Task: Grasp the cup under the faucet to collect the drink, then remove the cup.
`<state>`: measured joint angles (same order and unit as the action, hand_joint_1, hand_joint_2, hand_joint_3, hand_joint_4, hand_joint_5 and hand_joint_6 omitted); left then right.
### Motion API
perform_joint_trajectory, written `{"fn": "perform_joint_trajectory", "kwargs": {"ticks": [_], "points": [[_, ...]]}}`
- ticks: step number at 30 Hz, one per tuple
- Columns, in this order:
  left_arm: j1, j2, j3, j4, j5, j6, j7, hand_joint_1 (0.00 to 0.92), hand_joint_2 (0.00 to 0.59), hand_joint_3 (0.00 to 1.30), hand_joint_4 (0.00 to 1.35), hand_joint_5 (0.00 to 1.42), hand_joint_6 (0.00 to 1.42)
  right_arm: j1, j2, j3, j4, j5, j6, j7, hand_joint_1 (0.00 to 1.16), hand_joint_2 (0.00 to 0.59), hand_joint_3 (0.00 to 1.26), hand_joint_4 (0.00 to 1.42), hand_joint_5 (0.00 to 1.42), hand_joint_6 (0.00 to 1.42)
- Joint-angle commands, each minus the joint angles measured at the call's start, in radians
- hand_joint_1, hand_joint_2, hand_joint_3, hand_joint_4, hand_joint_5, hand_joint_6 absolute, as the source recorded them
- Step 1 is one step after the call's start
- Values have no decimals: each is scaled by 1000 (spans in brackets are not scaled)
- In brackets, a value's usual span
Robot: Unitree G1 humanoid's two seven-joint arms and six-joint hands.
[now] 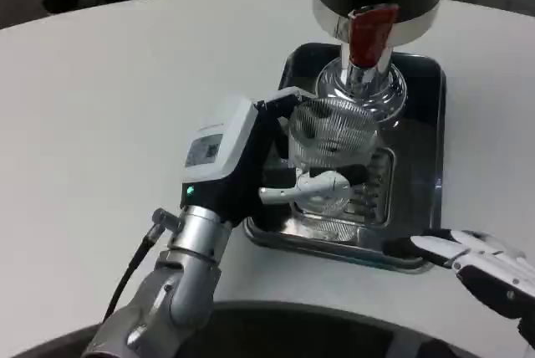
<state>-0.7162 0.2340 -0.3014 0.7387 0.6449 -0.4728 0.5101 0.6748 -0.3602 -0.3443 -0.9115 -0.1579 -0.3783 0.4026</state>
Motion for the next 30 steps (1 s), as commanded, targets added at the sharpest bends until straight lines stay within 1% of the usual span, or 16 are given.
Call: {"fn": "perform_joint_trajectory", "kwargs": {"ticks": [1, 8, 18, 27, 30], "points": [[-4, 0, -32, 14, 22, 43, -29, 398, 179, 760, 878, 877, 477, 22, 12, -10, -4, 18, -26, -5, 537, 503, 215, 181, 112, 48], [-19, -1, -55, 13, 12, 79, -66, 399, 181, 760, 878, 874, 476, 28, 14, -9, -1, 21, -30, -3, 535, 504, 215, 183, 118, 48], [-38, -9, -67, 17, 6, 109, -120, 396, 180, 760, 866, 861, 454, 35, 18, -14, 0, 24, -38, -3, 533, 504, 215, 184, 119, 48], [-44, -13, -77, 24, 5, 121, -124, 384, 183, 760, 866, 851, 452, 44, 25, -20, 1, 27, -44, -4, 532, 504, 222, 184, 119, 48], [-41, -12, -78, 27, 4, 127, -124, 378, 180, 760, 845, 850, 446, 48, 27, -22, 2, 29, -46, -4, 532, 504, 223, 184, 119, 48]]}}
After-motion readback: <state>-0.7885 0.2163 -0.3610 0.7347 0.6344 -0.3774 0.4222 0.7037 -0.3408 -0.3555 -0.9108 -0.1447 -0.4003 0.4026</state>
